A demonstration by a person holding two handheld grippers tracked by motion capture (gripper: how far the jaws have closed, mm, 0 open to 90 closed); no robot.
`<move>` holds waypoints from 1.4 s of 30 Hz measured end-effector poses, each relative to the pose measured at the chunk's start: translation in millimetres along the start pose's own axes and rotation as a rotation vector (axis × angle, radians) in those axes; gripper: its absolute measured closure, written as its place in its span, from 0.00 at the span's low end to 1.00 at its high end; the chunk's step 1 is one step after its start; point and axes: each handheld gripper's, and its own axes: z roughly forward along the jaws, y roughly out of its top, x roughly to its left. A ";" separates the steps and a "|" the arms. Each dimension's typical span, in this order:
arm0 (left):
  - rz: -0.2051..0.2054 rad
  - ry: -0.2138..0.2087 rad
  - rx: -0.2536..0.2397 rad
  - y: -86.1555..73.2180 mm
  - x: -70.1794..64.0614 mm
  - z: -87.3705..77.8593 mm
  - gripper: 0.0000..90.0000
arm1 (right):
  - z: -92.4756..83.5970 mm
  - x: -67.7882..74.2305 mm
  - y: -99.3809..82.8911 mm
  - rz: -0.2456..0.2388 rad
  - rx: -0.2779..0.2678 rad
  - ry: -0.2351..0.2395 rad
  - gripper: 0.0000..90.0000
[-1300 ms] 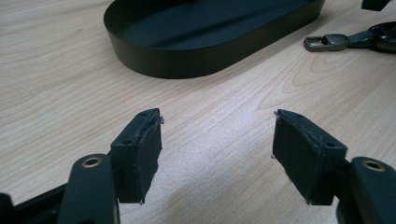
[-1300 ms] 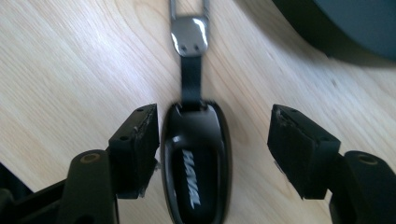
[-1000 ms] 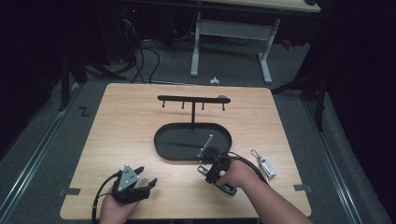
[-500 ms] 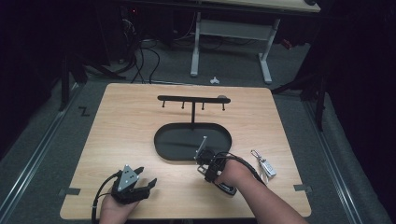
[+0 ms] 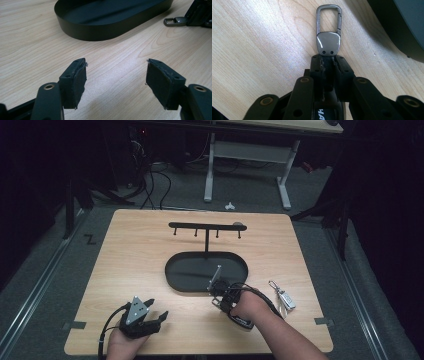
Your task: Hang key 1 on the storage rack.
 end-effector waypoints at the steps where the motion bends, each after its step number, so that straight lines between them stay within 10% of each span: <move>1: -0.003 -0.002 -0.002 0.4 0.0 -0.6 0.37 | -0.1 0.0 0.1 0.002 0.001 0.001 0.88; 11: -0.010 -0.005 -0.007 0.1 0.7 -0.9 0.37 | -3.1 -3.0 -5.0 0.005 -0.029 0.012 0.89; 42: -0.006 -0.013 0.005 -0.5 -0.4 0.9 0.38 | -90.5 -32.2 -50.1 0.126 -0.234 -0.024 0.89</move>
